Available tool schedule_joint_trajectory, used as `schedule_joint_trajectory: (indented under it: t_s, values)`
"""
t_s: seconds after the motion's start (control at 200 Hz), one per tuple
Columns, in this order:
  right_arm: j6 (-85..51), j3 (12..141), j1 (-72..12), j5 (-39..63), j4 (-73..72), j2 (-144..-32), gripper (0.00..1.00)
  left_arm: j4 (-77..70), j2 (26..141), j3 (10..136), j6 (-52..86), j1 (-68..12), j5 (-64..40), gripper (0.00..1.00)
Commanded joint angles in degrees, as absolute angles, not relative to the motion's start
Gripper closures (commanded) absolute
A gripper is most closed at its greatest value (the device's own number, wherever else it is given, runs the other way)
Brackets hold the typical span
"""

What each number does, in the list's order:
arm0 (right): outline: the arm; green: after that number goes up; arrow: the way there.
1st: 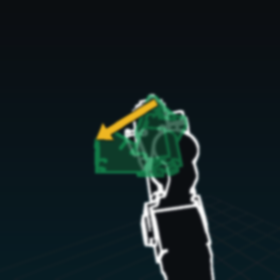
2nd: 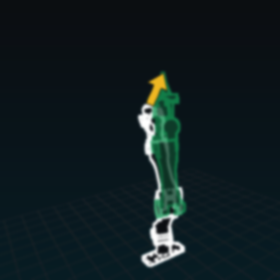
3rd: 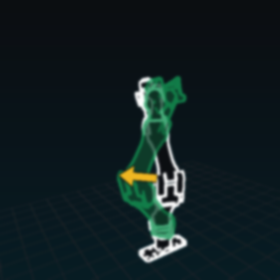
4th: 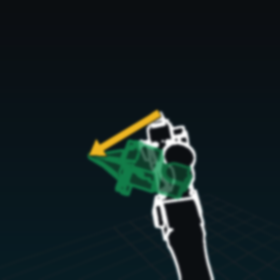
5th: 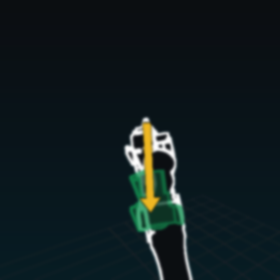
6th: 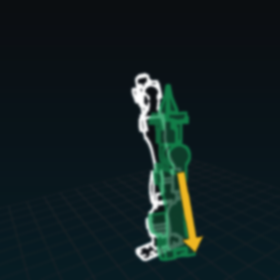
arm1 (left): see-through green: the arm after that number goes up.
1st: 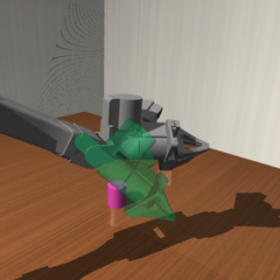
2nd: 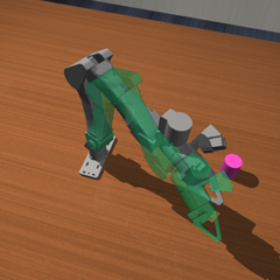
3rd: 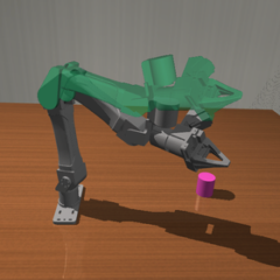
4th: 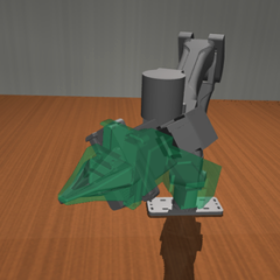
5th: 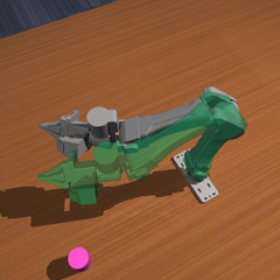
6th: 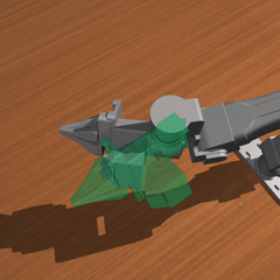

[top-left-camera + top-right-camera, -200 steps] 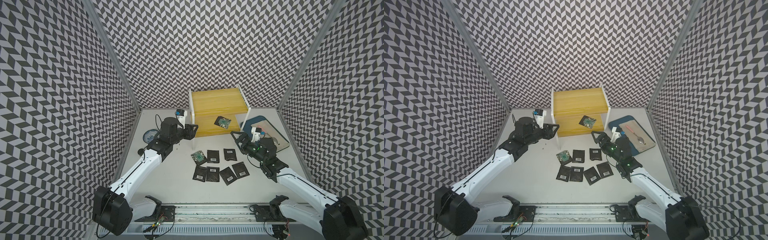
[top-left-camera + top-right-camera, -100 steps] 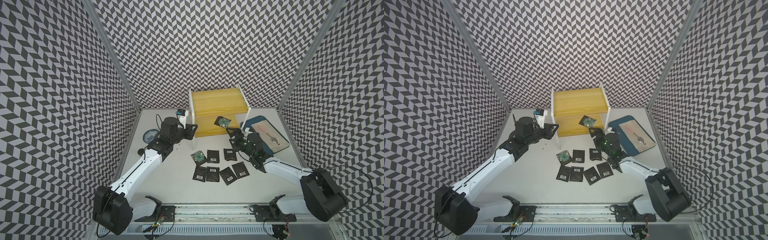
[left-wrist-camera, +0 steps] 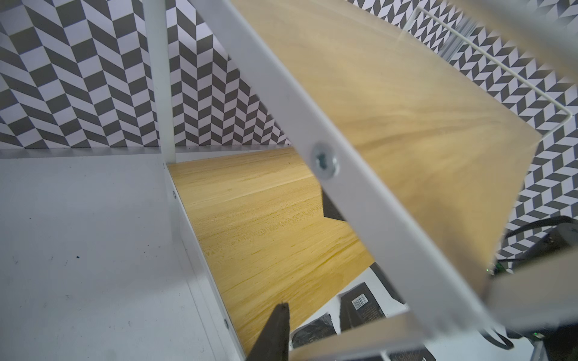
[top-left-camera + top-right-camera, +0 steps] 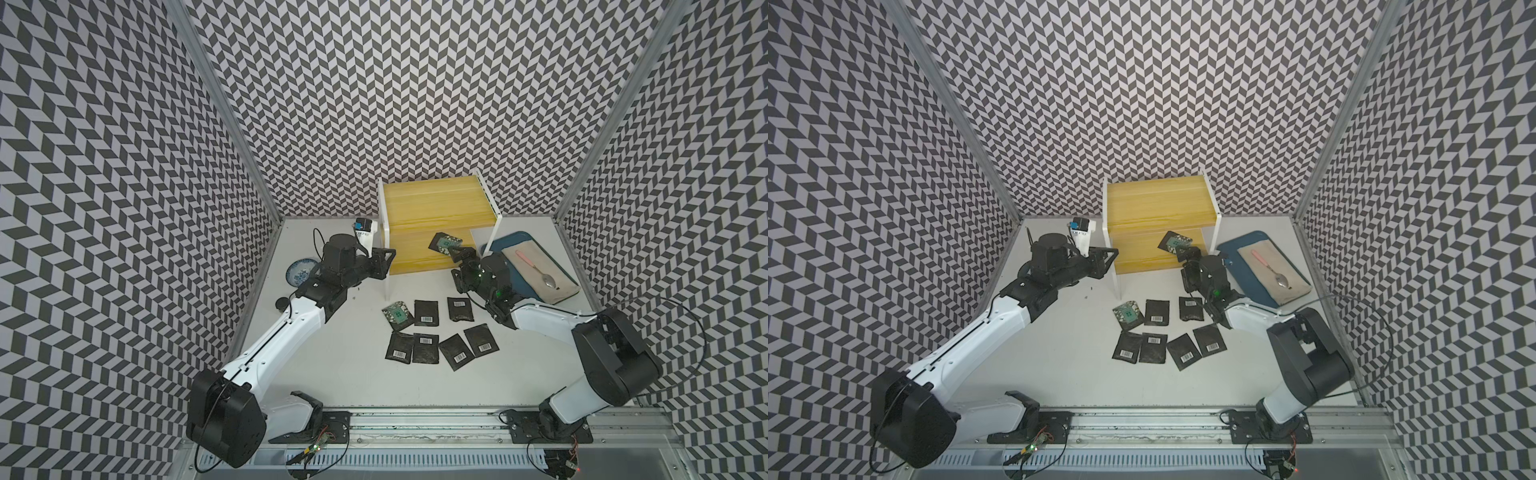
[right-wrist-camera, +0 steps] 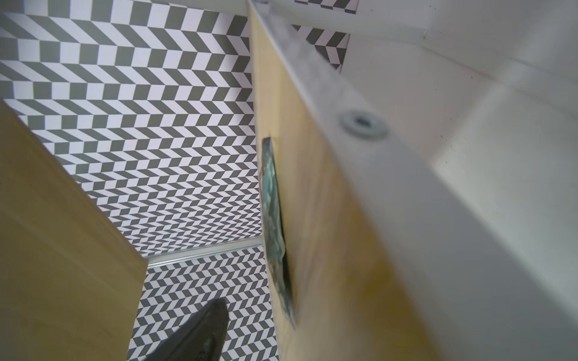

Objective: Remove the tea bags from the shelf
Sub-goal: Pick up the tea bag from the shelf.

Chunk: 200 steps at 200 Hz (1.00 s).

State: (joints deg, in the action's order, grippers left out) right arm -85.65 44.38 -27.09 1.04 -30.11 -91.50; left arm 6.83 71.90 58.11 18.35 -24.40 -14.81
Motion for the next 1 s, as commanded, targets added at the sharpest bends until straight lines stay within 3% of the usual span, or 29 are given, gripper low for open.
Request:
schedule_joint_trajectory:
  t_s: [0.0,0.351,0.756,0.996]
  values:
    - [-87.4,46.4,-27.6,0.2,-32.1,-93.5,0.08,5.0,72.1,60.0,19.0,-24.8,-16.3,0.69]
    - [-89.0,49.4,-27.7,-0.4,-31.0,-97.2,0.09,4.8,71.6,59.7,19.1,-24.8,-16.4,0.70]
    - [-91.1,46.4,-28.3,-0.4,-31.8,-99.1,0.26,4.6,71.5,59.6,19.3,-24.8,-16.7,0.69]
    - [-89.3,44.3,-28.5,0.1,-30.9,-95.2,0.29,4.7,71.4,59.6,19.2,-24.9,-15.7,0.70]
